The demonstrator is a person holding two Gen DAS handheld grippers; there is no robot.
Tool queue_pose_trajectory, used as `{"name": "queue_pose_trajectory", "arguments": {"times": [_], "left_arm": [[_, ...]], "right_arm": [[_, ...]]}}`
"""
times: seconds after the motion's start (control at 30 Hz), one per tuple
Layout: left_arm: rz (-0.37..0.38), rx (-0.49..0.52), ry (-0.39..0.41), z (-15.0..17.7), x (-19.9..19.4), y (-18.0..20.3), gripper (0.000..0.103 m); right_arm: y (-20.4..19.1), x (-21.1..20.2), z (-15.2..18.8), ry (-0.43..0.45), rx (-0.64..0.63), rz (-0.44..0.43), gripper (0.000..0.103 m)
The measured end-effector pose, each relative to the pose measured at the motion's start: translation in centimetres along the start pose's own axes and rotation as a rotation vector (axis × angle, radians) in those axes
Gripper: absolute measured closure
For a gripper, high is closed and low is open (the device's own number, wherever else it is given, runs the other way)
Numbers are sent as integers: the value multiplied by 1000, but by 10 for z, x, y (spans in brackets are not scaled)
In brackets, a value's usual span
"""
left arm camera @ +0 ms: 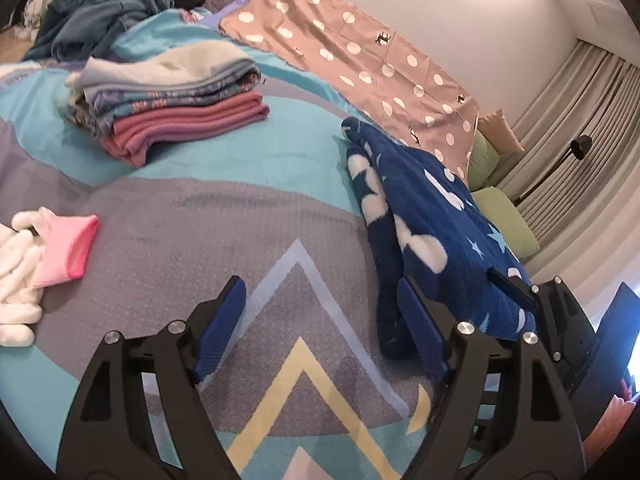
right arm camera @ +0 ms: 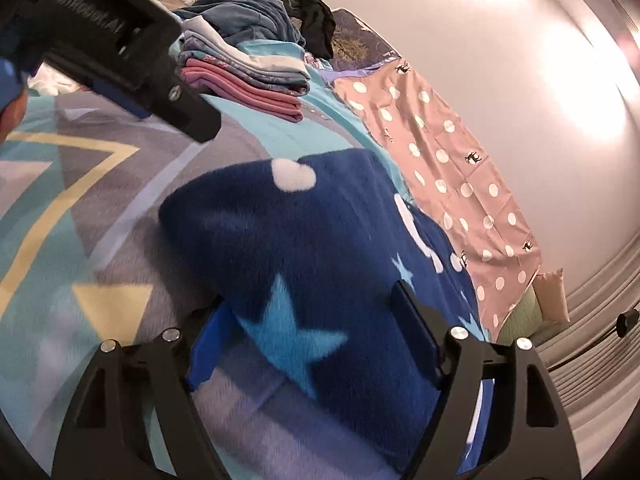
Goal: Fold small clothes
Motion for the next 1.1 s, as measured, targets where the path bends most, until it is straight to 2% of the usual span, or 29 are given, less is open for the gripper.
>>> {"name": "queue_pose_trajectory", "arguments": {"times": [0.23, 0.43, 0.53, 0.63, 0.77, 0.83, 0.93, 1.0, 1.03, 1.07, 1.1], "left_arm": [[46, -45, -9, 2, 1, -9, 23], [164, -157, -2, -6, 0, -26, 25], [190, -144, -17, -15, 3, -21, 25], [214, -101, -35, -23, 7, -10, 25], [330, -66, -135, -21, 15, 9, 25], [350, -38, -185, -14, 18, 18, 25], [380, 3, -288, 3, 22, 30, 38], [373, 19, -341, 13, 30, 35, 58], [342, 42, -338, 14, 33, 38, 67], [329, 45, -343, 13, 35, 38, 85], [346, 5, -349, 8, 37, 37, 88]], "right_arm": [[-5, 1, -7, 13, 10, 25, 25], [-10, -4, -10, 61, -11, 94, 25], [-13, -18, -3, 118, -53, 91, 25], [-13, -29, 5, 120, -76, 75, 25], [-5, -30, 11, 65, -47, -2, 25], [-3, -31, 13, 68, -40, -7, 25], [0, -32, 16, 84, -36, -1, 25], [0, -36, 19, 82, -20, -12, 25], [-1, -38, 21, 80, -15, -19, 25], [0, -38, 23, 79, -13, -28, 25], [1, -38, 24, 82, -15, -29, 25]]}}
Point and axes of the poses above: each gripper's, at about its wrist camera, not at the fingertips, and x roughly the way its jaws point, y to its right, z to its underside, the point moved 2 cm from there along x, roughly the way its jaws point, and after that the axes turned 4 degrees about z, right-handed, at the moved point
